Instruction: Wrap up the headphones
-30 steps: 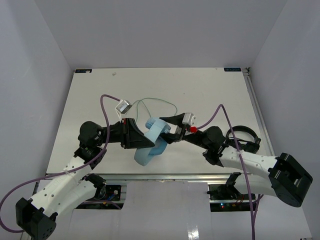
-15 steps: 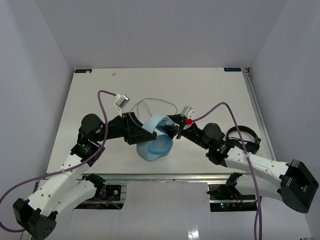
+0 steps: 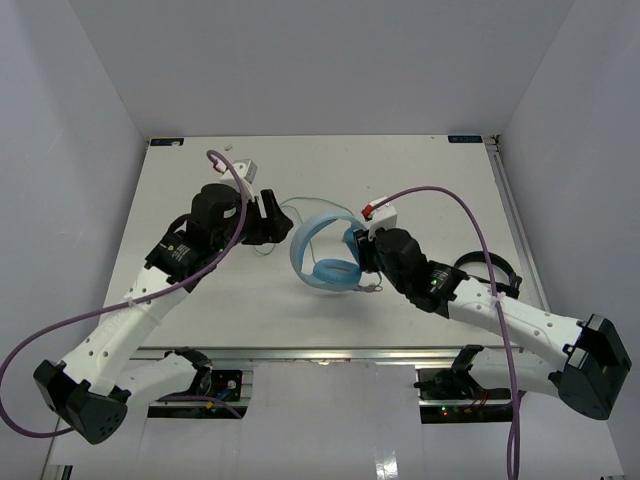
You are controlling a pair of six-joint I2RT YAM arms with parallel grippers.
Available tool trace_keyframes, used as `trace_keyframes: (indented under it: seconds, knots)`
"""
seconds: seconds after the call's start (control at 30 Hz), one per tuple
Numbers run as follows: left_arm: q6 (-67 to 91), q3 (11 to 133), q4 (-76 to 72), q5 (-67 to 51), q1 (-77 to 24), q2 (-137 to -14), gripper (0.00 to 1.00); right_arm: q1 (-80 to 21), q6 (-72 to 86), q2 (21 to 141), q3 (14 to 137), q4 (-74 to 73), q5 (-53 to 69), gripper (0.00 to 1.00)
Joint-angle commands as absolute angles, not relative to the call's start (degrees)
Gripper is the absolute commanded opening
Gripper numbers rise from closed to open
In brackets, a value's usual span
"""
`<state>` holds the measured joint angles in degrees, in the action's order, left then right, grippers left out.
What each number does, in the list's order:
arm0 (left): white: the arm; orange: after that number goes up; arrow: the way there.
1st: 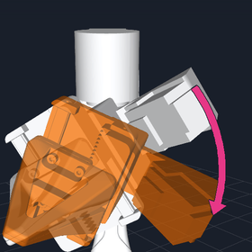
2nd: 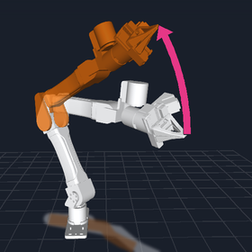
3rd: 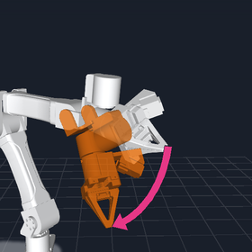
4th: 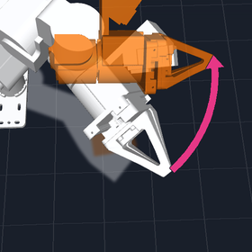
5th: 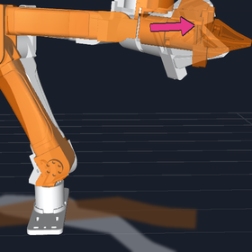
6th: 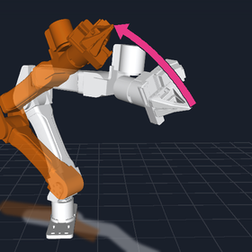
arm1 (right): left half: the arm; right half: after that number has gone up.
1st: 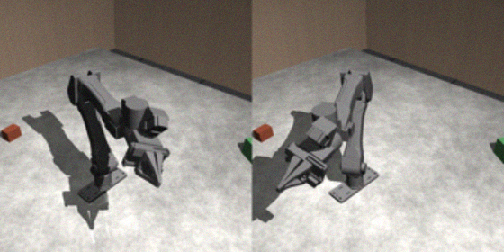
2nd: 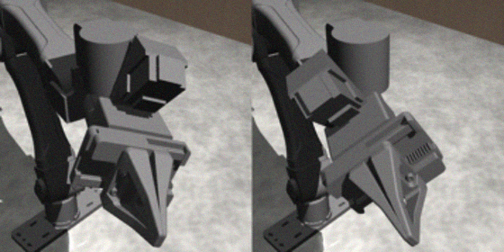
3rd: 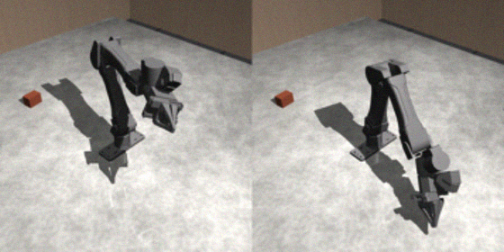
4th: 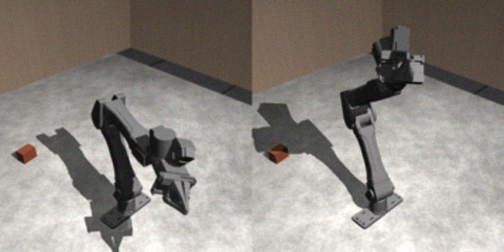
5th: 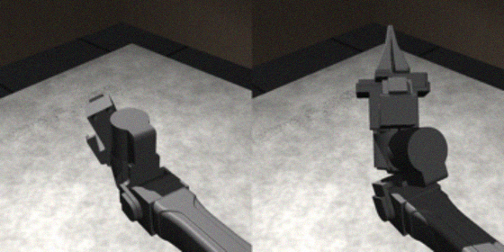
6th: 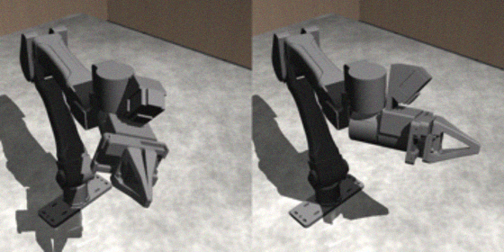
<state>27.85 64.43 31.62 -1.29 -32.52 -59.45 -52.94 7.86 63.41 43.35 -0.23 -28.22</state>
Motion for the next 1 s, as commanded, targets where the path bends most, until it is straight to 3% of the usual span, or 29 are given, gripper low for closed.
trace_keyframes:
  seconds: [0.0,0.43,0.73,0.97]
  knots:
    - [22.65,63.4,33.82,8.49,-33.8,-57.63,0.77,-52.62,14.0,63.36,47.34,-2.92,-33.84,0.08]
    - [24.2,67.21,34.64,35.03,-54.82,-70.91,0.78,-51.29,18.51,65.62,47.03,-4.67,-34.53,0.08]
    - [19.78,63.26,22.83,36.95,-56.0,-72.95,0.83,-50.89,18.71,61.8,45.95,-4.66,-31.05,0.08]
    - [14.92,63.94,18.82,36.56,-56.15,-74.63,0.81,-50.89,18.62,59.8,45.37,-4.74,-28.17,0.08]
